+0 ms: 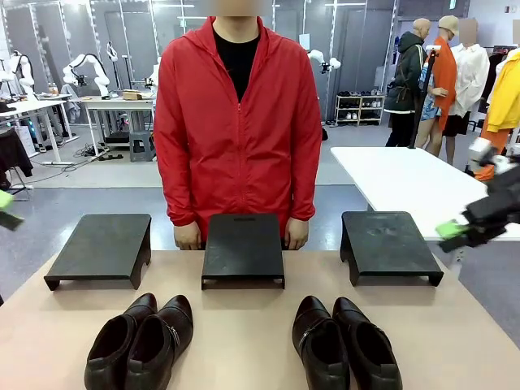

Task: Place the shoes on the stand as instructed by the person.
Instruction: Pick up one pair of Shoes and place it on the Shoes Stand indicated by the person.

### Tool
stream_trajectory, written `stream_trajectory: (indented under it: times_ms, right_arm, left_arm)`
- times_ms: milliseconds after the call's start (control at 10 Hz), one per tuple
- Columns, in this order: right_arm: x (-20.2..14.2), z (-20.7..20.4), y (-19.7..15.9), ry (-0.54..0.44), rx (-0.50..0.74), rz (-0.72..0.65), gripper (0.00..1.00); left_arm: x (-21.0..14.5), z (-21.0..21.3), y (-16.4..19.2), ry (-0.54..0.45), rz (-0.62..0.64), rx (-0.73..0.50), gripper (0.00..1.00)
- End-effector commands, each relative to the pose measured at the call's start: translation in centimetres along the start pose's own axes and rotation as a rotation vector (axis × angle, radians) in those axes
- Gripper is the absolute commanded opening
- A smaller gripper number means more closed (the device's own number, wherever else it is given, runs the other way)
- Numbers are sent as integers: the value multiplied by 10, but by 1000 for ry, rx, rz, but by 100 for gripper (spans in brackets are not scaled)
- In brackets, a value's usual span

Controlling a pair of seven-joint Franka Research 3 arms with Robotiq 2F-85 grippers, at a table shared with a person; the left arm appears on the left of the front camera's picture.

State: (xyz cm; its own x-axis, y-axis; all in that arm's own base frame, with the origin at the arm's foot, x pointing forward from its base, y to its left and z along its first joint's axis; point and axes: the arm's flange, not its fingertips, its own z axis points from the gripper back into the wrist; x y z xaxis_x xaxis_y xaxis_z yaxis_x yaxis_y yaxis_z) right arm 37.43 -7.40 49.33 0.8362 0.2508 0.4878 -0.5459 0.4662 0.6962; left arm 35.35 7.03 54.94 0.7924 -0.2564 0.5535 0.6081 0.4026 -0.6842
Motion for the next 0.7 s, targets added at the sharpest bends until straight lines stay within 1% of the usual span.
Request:
stream_trajectory:
  times_ms: [0, 200, 300, 500, 600]
  right_arm:
    - [-19, 31, -37, -94, 106, -82, 100]
    - [-63, 65, -60, -240, 154, -130, 100]
    - [-79, 75, -64, -289, 166, -130, 100]
    - [-98, 86, -64, -332, 168, -139, 100]
    - [-98, 86, -61, -322, 160, -136, 100]
  left_arm:
    - [-31, 35, 24, -165, 26, -36, 100]
    - [-83, 76, 43, -279, 89, -32, 100]
    - [-105, 91, 49, -329, 117, -31, 100]
    - [-133, 110, 57, -388, 160, -17, 100]
    - [-135, 113, 61, -396, 169, -15, 100]
